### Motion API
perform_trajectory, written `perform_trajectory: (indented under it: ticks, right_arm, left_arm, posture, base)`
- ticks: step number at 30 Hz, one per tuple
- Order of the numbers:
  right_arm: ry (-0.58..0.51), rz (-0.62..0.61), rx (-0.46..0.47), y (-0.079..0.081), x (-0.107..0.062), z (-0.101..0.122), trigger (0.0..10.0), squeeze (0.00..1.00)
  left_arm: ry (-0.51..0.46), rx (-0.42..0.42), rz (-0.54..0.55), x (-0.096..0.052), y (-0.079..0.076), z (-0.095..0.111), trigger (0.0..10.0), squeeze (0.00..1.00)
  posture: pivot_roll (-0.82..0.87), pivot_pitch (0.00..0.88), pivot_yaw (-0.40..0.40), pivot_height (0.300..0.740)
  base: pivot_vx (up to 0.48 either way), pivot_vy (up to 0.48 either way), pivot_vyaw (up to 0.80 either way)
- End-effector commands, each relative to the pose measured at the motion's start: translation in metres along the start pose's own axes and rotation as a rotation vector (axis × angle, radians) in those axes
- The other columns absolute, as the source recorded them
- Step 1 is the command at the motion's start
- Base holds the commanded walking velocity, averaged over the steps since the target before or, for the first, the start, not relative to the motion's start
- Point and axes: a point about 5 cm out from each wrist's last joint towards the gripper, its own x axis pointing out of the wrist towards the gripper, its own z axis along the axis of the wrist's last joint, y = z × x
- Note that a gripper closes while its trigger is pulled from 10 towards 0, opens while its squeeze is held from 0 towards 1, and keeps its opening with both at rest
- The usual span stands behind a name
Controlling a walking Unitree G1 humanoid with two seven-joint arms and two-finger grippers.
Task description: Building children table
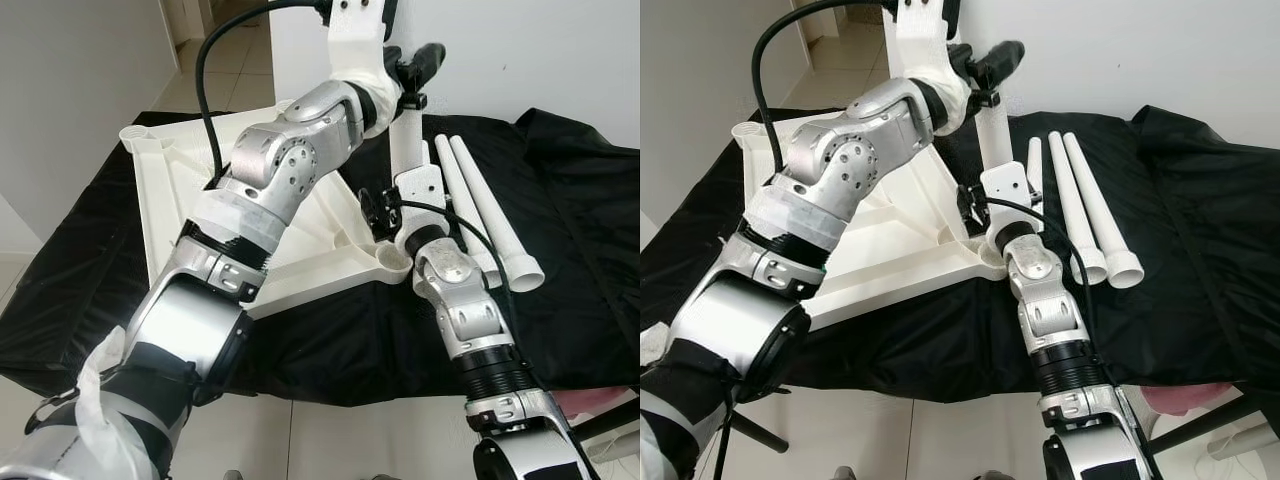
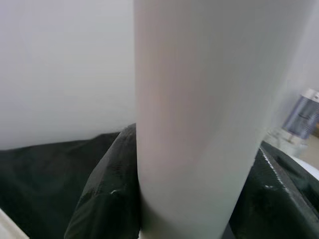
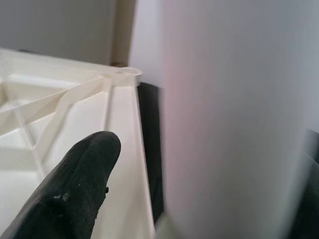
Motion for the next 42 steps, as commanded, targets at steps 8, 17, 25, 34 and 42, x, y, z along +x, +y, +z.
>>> perform_trajectory:
  ticks: [8, 17, 25, 34, 42]
  right_arm:
    - [0.009, -0.137, 0.008, 0.002, -0.002, -0.001, 10.0, 0.0]
    - [-0.004, -0.229, -0.004, -0.006, 0.005, 0.003, 10.0, 0.0]
    - [-0.027, -0.227, -0.009, -0.002, 0.008, 0.009, 10.0, 0.0]
    - [-0.057, -0.223, -0.038, -0.002, 0.014, 0.016, 10.0, 0.0]
    - [-0.046, -0.216, -0.037, -0.002, 0.015, 0.014, 0.0, 0.0]
  left_arm:
    - [-0.025, 0.042, 0.026, 0.005, -0.006, 0.008, 10.0, 0.0]
    - [-0.024, 0.071, 0.021, 0.007, -0.012, 0.005, 10.0, 0.0]
    - [-0.027, 0.077, 0.012, 0.008, -0.014, 0.005, 10.0, 0.0]
    - [-0.027, 0.084, -0.011, 0.009, -0.021, 0.004, 10.0, 0.0]
    - [-0.035, 0.089, -0.018, 0.01, -0.027, 0.005, 10.0, 0.0]
  posture:
    - [-0.09, 0.0, 0.033, 0.74]
    - [-0.08, 0.0, 0.026, 0.74]
    - [-0.08, 0.0, 0.026, 0.74]
    - [-0.07, 0.0, 0.025, 0.74]
    - [-0.07, 0.0, 0.021, 0.74]
  base:
    - [0.0, 0.0, 0.0]
    - [0.0, 0.0, 0.0]
    - [0.0, 0.0, 0.0]
    - [0.0, 0.0, 0.0]
    - [0.0, 0.0, 0.0]
